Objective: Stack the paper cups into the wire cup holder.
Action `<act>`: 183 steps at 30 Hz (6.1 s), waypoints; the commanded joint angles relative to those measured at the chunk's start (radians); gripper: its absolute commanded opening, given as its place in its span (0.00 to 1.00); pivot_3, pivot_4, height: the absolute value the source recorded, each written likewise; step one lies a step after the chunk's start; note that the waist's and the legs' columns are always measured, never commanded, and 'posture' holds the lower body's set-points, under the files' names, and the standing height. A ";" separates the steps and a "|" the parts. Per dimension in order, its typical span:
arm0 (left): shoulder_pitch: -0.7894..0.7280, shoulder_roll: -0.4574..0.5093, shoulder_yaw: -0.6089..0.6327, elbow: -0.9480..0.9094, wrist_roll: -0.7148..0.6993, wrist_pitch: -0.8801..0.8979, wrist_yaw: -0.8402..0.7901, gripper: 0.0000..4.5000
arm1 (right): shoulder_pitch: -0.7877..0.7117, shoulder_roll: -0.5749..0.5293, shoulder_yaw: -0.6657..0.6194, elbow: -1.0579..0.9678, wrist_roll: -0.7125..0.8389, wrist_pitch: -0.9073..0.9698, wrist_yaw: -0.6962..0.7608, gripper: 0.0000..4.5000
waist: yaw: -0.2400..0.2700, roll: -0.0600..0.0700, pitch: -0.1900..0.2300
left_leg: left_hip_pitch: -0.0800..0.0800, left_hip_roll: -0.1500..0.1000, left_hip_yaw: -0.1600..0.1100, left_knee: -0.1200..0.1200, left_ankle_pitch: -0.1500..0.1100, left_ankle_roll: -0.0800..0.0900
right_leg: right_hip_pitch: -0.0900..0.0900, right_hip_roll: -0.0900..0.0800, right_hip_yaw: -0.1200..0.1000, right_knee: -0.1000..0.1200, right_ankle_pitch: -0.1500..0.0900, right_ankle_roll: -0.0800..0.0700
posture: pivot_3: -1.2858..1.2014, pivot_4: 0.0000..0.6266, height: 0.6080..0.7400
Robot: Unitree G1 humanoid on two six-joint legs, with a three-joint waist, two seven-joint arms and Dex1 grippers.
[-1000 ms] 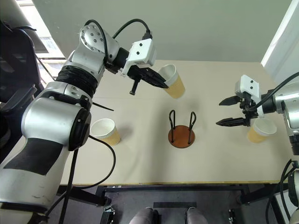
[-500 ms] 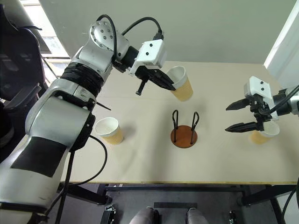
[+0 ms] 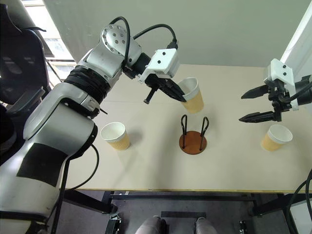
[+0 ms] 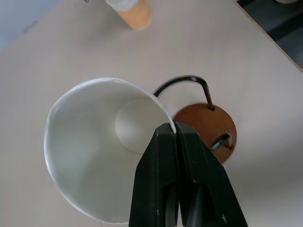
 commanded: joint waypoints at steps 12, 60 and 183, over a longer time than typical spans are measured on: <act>-0.062 0.013 -0.155 -0.084 -0.160 0.007 -0.036 0.00 | -0.027 -0.054 0.026 -0.025 0.025 -0.004 0.006 0.95 | 0.006 0.000 0.000 | 0.000 -0.002 0.000 0.001 0.000 0.000 | 0.001 -0.001 -0.001 0.000 0.000 0.001 | 0.52 0.24 1.00; 0.006 0.014 -0.398 -0.067 -0.153 -0.152 -0.036 0.00 | -0.095 0.022 -0.070 0.126 0.024 0.033 -0.029 0.95 | 0.009 0.000 0.000 | 0.000 -0.002 -0.001 0.000 0.000 0.000 | 0.002 -0.003 -0.001 -0.001 -0.001 0.001 | 0.52 0.24 1.00; 0.240 0.192 0.137 -0.247 -0.291 0.160 -0.036 0.99 | -0.008 -0.075 0.170 0.710 -0.608 -0.740 -0.174 0.95 | -0.007 0.007 0.001 | 0.002 -0.014 0.000 -0.003 -0.002 0.009 | 0.006 -0.019 -0.002 -0.001 -0.005 0.011 | 0.52 0.24 1.00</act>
